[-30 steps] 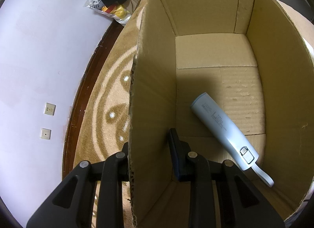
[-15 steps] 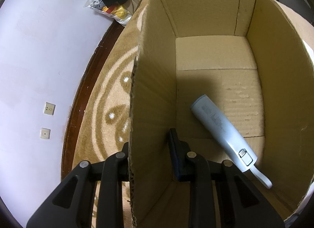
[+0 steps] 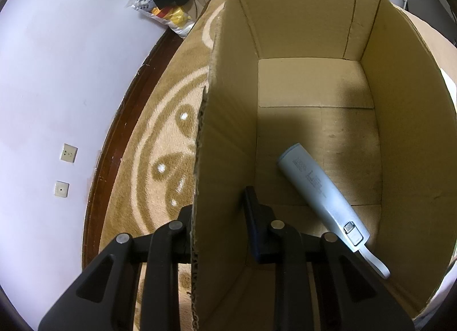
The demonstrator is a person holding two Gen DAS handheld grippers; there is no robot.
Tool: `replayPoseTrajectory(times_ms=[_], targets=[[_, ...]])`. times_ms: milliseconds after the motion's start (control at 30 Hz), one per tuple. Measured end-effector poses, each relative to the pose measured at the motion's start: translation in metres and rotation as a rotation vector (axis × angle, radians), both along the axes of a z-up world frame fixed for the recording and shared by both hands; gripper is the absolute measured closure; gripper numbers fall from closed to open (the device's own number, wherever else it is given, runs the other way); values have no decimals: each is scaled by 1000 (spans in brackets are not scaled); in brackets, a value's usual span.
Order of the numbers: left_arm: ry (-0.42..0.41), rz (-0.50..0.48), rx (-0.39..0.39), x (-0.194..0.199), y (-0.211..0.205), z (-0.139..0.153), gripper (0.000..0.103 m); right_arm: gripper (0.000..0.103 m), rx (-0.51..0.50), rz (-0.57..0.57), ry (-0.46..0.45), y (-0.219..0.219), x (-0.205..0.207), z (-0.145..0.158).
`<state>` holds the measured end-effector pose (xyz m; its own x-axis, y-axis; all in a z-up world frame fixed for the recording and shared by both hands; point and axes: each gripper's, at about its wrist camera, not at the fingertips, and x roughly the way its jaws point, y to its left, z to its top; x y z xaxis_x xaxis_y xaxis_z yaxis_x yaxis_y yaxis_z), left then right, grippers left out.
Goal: Organize rigid objects
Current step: 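Carry the white charger with the right tool and release it into the box, then grasp the white button remote with the right tool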
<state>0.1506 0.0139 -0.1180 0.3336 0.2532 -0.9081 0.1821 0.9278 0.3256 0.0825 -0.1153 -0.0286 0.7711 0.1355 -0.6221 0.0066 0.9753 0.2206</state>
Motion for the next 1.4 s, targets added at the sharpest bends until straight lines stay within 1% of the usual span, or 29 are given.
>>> replayPoseTrajectory(times_ms=[267,500,600,633,667,700,733,767,800,933,1000,1067,1133,1233,1333,1400], targets=[[8,12,-58,2,12,3,80,36,51,36,23,-1,6,-12],[11,13,-63,3,16,2,79,36,84,63,40,-1,9,-20],[2,14,-91,1,16,7,82,38,67,54,-27,2,2,-8],[-11,12,-83,0,16,9,81,38,41,50,-36,4,1,-2],[-13,9,-93,-1,16,11,83,38,27,47,-39,6,2,0],[-13,10,-98,-1,16,11,82,36,15,42,-44,7,1,2],[-9,11,-96,-2,16,11,83,36,14,38,-45,6,0,3],[-17,13,-73,-1,16,10,83,34,17,33,-39,5,0,2],[-16,10,-68,-1,16,9,83,31,18,25,-28,3,1,1],[-13,11,-65,-2,13,9,83,23,-12,-22,3,-5,4,-3],[-10,11,-63,-3,12,10,82,12,-27,-43,10,-11,5,-3],[-12,8,-57,-3,11,10,82,8,-34,-70,8,-18,6,-2],[-13,6,-51,-4,11,9,82,1,-34,-101,14,-29,8,-2],[-14,4,-47,-4,10,8,81,0,-37,-151,20,-45,10,-6],[-9,5,-51,-4,10,7,81,0,-87,-234,21,-60,12,-11],[-6,5,-46,-4,10,5,81,0,-101,-266,34,-70,15,-16]])
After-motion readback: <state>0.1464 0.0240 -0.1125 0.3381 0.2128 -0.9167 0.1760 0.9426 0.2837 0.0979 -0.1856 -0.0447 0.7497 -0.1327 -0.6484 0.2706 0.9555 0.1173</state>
